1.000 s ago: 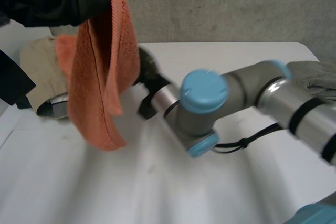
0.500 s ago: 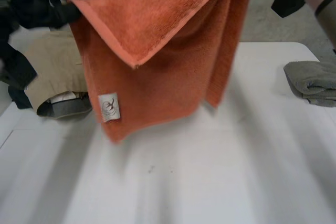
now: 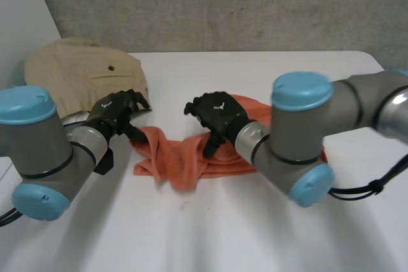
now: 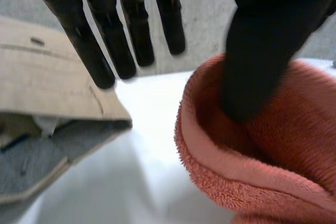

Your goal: Fold the laundry.

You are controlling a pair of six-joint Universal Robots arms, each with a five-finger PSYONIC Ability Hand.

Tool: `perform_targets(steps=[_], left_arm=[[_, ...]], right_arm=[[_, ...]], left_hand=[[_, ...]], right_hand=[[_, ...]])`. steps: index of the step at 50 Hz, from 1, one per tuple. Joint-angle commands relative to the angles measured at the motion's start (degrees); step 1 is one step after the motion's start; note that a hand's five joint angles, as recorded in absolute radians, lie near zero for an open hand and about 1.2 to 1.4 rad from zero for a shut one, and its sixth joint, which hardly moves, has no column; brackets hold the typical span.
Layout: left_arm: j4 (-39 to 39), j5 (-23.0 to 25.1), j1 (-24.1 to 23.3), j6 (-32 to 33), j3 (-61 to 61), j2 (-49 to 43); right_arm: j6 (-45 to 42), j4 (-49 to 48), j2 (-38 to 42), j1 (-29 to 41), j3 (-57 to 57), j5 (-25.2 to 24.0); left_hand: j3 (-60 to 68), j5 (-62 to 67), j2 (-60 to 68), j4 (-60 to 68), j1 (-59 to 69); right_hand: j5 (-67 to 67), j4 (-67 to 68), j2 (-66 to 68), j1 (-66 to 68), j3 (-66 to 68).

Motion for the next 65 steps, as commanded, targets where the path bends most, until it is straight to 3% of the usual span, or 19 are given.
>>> perform_targets(steps=[1, 10, 20, 25, 33, 46, 47, 51, 52, 54, 58, 65], left_arm=[[-5.17, -2.94, 1.55, 1.9, -0.81, 5.51], [-6.05, -0.66, 0.06, 12.17, -9.95, 19.04], [-5.79, -2.51, -10.04, 22.2, -20.76, 26.88], [-2.64, -4.0, -14.18, 24.66, -22.0, 23.29], [2.73, -4.53, -13.48, 27.92, -18.93, 13.8], [9.85, -5.58, -12.95, 31.61, -12.95, 2.54], [10.12, -5.58, -12.95, 32.05, -12.69, 2.01], [10.65, -4.53, -12.95, 33.1, -11.45, 0.6], [10.73, -4.01, -12.87, 32.84, -11.28, 0.51], [10.56, -3.39, -12.78, 32.49, -11.1, 1.03], [10.04, -1.98, -12.6, 30.21, -11.45, 4.81], [2.13, 1.18, -9.0, 19.49, -10.05, 20.62]], right_arm=[[-3.01, 3.69, -0.28, 0.5, -3.62, 7.93], [-10.82, 6.94, -14.08, -2.05, 4.9, 7.05], [-24.1, 10.9, -23.06, -14.35, 12.99, 7.76], [-21.74, 10.9, -21.66, -20.14, 15.97, 6.09], [-14.36, 6.52, -15.6, -26.3, 20.72, -0.32], [-5.21, -3.68, -4.43, -30.62, 19.41, -3.58], [-5.03, -3.86, -4.16, -30.62, 19.32, -3.67], [-4.24, -5.7, -3.72, -30.62, 19.06, -4.37], [-4.15, -6.32, -4.07, -30.7, 19.06, -4.29], [-3.98, -6.76, -4.95, -30.71, 18.97, -4.02], [-4.33, -6.41, -9.86, -31.32, 19.32, -3.32], [-8.98, -0.36, -24.1, -35.62, 16.34, -4.02]], left_hand=[[-14.82, -14.14, -13.88, -14.44, -10.54], [-17.68, -17.0, -16.74, -17.3, -13.4], [-16.17, -15.49, -15.23, -15.79, -11.89], [-12.64, -11.96, -11.7, -12.26, -8.36], [-12.81, -12.13, -11.86, -12.43, -8.52], [-9.28, -8.6, -8.34, -8.9, -5.0], [-7.11, -6.43, -6.17, -6.73, -2.82], [15.07, 15.75, 16.01, 15.45, 19.35], [29.27, 29.95, 30.22, 29.65, 33.56], [45.14, 45.82, 46.08, 45.52, 49.42], [45.21, 45.89, 46.15, 45.59, 49.49], [45.21, 45.89, 46.15, 45.59, 49.49]], right_hand=[[-11.27, -12.58, -11.47, -11.74, -12.53], [-11.27, -12.58, -11.47, -11.74, -12.53], [-11.27, -12.58, -11.47, -11.74, -12.53], [-11.27, -12.58, -11.47, -11.74, -12.53], [-10.6, -11.91, -10.81, -11.07, -11.86], [7.22, 5.91, 7.01, 6.74, 5.96], [10.07, 8.76, 9.86, 9.6, 8.81], [45.84, 44.53, 45.63, 45.36, 44.58], [58.61, 57.29, 58.4, 58.13, 57.34], [58.73, 57.42, 58.53, 58.26, 57.47], [58.73, 57.42, 58.53, 58.26, 57.47], [58.73, 57.42, 58.53, 58.26, 57.47]])
